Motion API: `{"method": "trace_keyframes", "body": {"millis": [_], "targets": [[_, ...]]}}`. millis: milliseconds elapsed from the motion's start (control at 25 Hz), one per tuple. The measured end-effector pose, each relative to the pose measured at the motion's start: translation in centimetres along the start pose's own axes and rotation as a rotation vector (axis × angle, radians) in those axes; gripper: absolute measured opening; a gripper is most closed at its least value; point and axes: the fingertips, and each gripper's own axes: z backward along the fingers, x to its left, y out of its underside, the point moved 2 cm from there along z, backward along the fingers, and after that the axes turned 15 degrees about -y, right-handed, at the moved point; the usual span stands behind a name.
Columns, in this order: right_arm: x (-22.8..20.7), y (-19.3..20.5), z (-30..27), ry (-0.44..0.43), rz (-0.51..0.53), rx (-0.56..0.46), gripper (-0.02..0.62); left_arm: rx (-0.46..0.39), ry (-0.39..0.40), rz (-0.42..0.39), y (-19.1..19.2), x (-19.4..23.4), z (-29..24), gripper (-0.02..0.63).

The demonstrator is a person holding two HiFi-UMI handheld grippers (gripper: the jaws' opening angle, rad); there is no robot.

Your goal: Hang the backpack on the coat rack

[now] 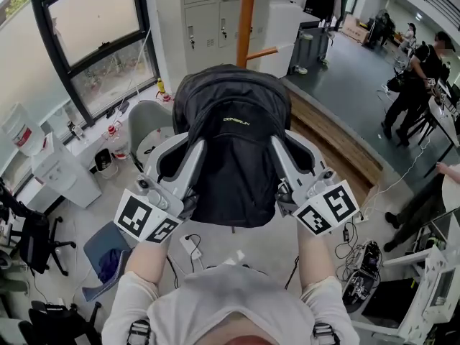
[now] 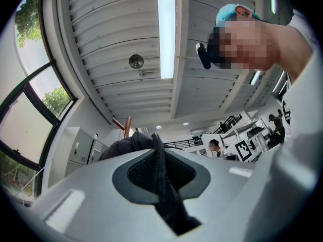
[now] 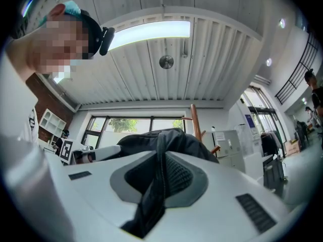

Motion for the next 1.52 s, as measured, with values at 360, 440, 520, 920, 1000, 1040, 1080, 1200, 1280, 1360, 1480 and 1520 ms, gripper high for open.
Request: {"method": "trace_keyframes", "body": {"millis": [360, 440, 520, 920, 1000, 1040, 1080, 1200, 1280, 1360, 1480, 1520], "targets": [[-1.0, 4.4, 2.0, 0.039, -0.069, 0.071, 0.054, 0.089, -0.015, 0.031, 4.6, -0.7, 0.3, 0.054], [-0.8, 5.4, 2.2, 0.041, -0.087, 0.084, 0.054, 0.104, -0.025, 0.029, 5.5, -0.7, 0.8, 0.054], [-0.5, 6.4, 2.4, 0.041, -0.102, 0.092, 0.054, 0.116, -0.031, 0.027, 6.2, -0.5, 1.3, 0.054], [-0.4, 9.2, 3.2, 0.068, -0.165, 0.122, 0.054, 0.176, -0.055, 0.052, 8.6, -0.1, 2.3, 0.054], [-0.2, 9.6, 3.3, 0.074, -0.18, 0.131, 0.054, 0.191, -0.062, 0.059, 9.2, 0.0, 2.6, 0.054], [-0.1, 9.9, 3.3, 0.077, -0.185, 0.136, 0.054, 0.199, -0.065, 0.062, 9.5, 0.1, 2.7, 0.054], [-0.1, 10.3, 3.3, 0.079, -0.19, 0.143, 0.054, 0.207, -0.067, 0.065, 9.9, 0.3, 2.8, 0.054], [-0.3, 11.6, 3.7, 0.092, -0.211, 0.159, 0.054, 0.237, -0.073, 0.075, 11.2, 0.4, 3.0, 0.054], [-0.4, 12.4, 4.1, 0.109, -0.22, 0.166, 0.054, 0.256, -0.075, 0.083, 11.9, 0.3, 3.2, 0.054], [-0.4, 13.0, 4.3, 0.116, -0.224, 0.176, 0.054, 0.268, -0.08, 0.084, 12.5, 0.4, 3.4, 0.054], [-0.5, 13.7, 4.3, 0.128, -0.22, 0.2, 0.054, 0.289, -0.097, 0.081, 13.4, 0.7, 3.6, 0.054], [-0.5, 14.1, 4.3, 0.13, -0.219, 0.211, 0.054, 0.298, -0.104, 0.08, 13.8, 0.8, 3.7, 0.054]]}}
